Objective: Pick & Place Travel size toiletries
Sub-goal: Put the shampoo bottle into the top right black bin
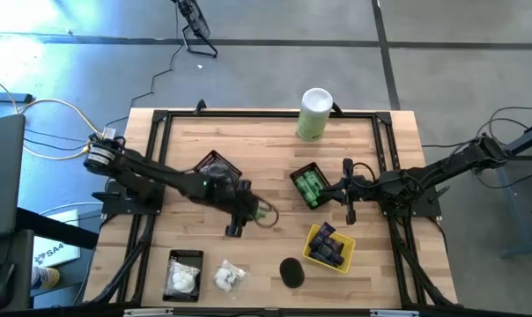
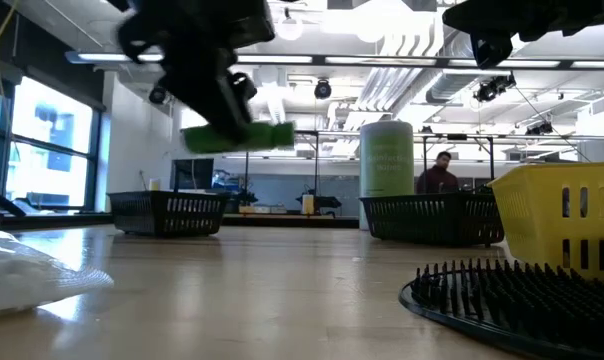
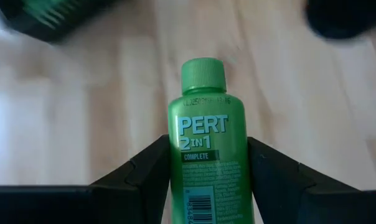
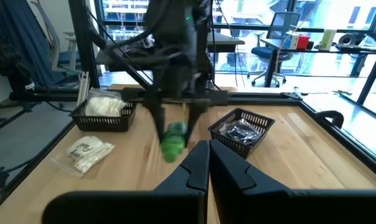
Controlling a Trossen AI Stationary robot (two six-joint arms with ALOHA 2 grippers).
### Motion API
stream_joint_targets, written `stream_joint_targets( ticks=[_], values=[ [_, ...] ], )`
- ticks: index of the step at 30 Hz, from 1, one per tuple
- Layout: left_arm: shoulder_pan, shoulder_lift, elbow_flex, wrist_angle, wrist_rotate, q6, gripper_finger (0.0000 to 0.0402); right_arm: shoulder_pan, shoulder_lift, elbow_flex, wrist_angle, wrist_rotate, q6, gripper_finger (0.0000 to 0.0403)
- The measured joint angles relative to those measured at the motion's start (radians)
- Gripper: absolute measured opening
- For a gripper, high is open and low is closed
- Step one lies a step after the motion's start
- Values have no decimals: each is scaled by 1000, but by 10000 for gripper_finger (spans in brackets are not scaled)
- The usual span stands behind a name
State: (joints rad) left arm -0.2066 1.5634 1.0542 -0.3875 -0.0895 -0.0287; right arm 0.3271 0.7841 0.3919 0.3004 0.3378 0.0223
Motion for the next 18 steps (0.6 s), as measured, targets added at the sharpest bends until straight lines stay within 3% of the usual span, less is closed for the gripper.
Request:
stream_joint_targets(
  ticks=[7, 13, 18],
  values=[
    [114, -42, 0, 82, 44, 4, 182, 0, 13, 0, 0, 0, -22, 4],
    [195, -52, 2, 143, 252, -80, 182, 0, 73, 0, 13, 0, -22, 4],
    [249, -52, 2, 156, 411, -108, 182, 0, 165, 0, 152, 0, -59, 4]
  ],
)
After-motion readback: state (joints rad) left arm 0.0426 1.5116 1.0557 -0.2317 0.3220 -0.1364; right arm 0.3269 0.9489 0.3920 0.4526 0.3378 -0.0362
